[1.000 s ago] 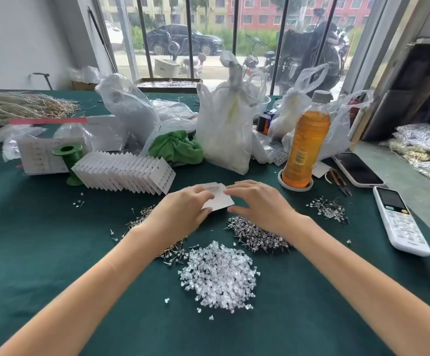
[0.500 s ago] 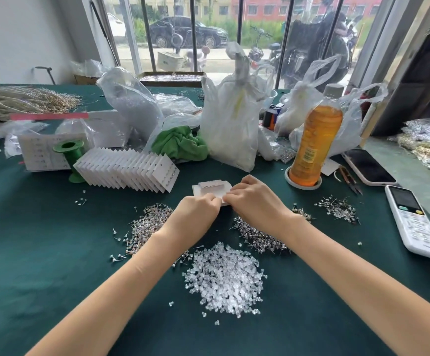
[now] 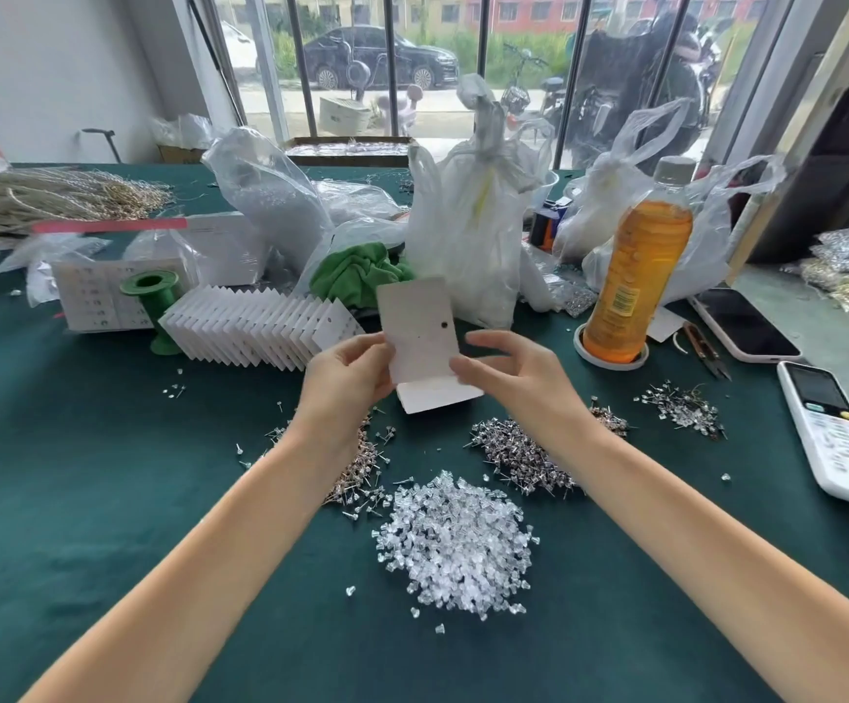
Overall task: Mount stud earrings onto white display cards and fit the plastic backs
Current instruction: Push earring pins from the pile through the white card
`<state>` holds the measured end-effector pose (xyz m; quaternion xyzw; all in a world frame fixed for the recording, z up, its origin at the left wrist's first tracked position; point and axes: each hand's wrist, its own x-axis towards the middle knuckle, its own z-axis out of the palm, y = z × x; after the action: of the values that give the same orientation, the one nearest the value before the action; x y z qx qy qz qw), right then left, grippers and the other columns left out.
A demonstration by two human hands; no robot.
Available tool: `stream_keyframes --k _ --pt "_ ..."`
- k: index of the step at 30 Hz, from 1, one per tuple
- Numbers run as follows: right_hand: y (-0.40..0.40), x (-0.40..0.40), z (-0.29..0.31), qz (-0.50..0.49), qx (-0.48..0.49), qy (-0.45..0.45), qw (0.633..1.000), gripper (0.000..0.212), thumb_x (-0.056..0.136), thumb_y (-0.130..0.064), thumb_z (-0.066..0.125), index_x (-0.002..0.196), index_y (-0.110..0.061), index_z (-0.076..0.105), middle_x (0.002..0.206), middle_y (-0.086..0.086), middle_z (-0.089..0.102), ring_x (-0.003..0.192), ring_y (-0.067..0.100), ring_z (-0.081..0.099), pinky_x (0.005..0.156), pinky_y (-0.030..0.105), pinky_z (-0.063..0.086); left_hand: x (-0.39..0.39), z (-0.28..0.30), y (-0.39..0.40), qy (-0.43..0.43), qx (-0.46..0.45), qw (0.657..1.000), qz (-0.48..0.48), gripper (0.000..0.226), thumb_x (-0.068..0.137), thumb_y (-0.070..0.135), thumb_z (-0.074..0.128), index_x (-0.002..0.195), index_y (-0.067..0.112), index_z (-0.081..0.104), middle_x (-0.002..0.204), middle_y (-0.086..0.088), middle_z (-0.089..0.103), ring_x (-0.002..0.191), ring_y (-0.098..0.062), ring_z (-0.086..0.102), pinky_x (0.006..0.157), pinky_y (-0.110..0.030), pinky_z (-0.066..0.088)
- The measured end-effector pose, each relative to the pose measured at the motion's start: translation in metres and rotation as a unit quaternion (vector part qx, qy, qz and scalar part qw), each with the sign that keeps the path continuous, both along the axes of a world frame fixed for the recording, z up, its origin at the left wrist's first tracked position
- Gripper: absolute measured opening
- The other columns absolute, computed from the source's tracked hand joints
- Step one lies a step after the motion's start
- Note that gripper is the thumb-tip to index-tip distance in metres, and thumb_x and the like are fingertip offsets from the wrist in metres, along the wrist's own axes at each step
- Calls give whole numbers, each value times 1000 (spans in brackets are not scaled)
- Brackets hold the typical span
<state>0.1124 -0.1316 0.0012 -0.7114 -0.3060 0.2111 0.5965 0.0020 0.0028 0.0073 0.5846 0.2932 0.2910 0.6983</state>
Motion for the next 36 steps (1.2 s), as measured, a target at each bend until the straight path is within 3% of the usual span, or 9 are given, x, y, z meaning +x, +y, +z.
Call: stream_keyframes --k 4,6,9,11,13,21,24,30,36 --pt "12 -19 2 14 80 61 995 8 88 -11 68 93 -6 67 73 3 74 64 15 71 68 20 56 -16 -2 -3 -9 -99 993 -66 8 85 2 62 84 10 61 78 -8 70 67 -15 68 66 -22 58" --pt "16 -19 2 14 81 61 995 4 88 -7 67 92 -5 66 66 -1 71 56 12 68 60 16 54 -28 -8 2 1 -57 991 -118 27 74 9 72 98 8 59 92 -13 71 75 -13 71 69 -22 57" --pt "18 -15 3 80 21 11 996 5 90 -6 65 93 -9 67 65 -2 70 55 10 64 62 17 54 -51 -15 19 70 216 968 -104 92 61 29 82 137 30 31 125 2 57 104 -3 61 83 -18 50" --pt "21 -15 2 128 -42 -51 990 8 91 -8 64 98 -9 67 64 -8 69 57 7 61 64 16 52 -63 -19 31 89 419 898 -105 99 67 27 83 142 38 21 139 11 38 124 -1 43 102 -22 39" --pt "27 -19 1 157 -77 -84 981 7 91 -9 64 98 -7 66 66 -8 67 56 5 58 63 13 48 -70 -23 42 118 516 838 -133 83 70 29 81 140 30 36 139 12 39 127 -2 39 110 -31 34" --pt "54 -31 -11 144 -96 -47 984 3 91 -16 65 89 -15 63 71 2 66 53 10 57 65 27 46 -87 -32 63 163 581 789 -116 80 69 47 73 137 13 47 131 2 49 120 -11 45 105 -28 36" --pt "53 -37 -18 73 -132 -181 972 21 86 -35 70 98 -20 62 75 -6 61 62 6 57 62 28 49 -91 -31 73 185 579 793 -54 81 69 50 68 136 8 48 128 -2 52 120 -14 44 105 -22 30" --pt "47 -59 -22 195 -257 -441 837 51 85 -52 64 127 -24 59 111 -3 60 102 16 53 87 27 39 -96 -35 80 209 562 800 -7 84 70 52 65 136 4 46 125 -5 53 119 -16 46 105 -19 26" --pt "52 -66 -26 151 -186 -462 854 25 89 -40 64 107 -24 71 105 -6 65 99 16 54 90 28 36 -96 -39 76 212 570 794 -7 79 73 49 68 135 5 47 125 -4 53 119 -16 46 104 -14 24"
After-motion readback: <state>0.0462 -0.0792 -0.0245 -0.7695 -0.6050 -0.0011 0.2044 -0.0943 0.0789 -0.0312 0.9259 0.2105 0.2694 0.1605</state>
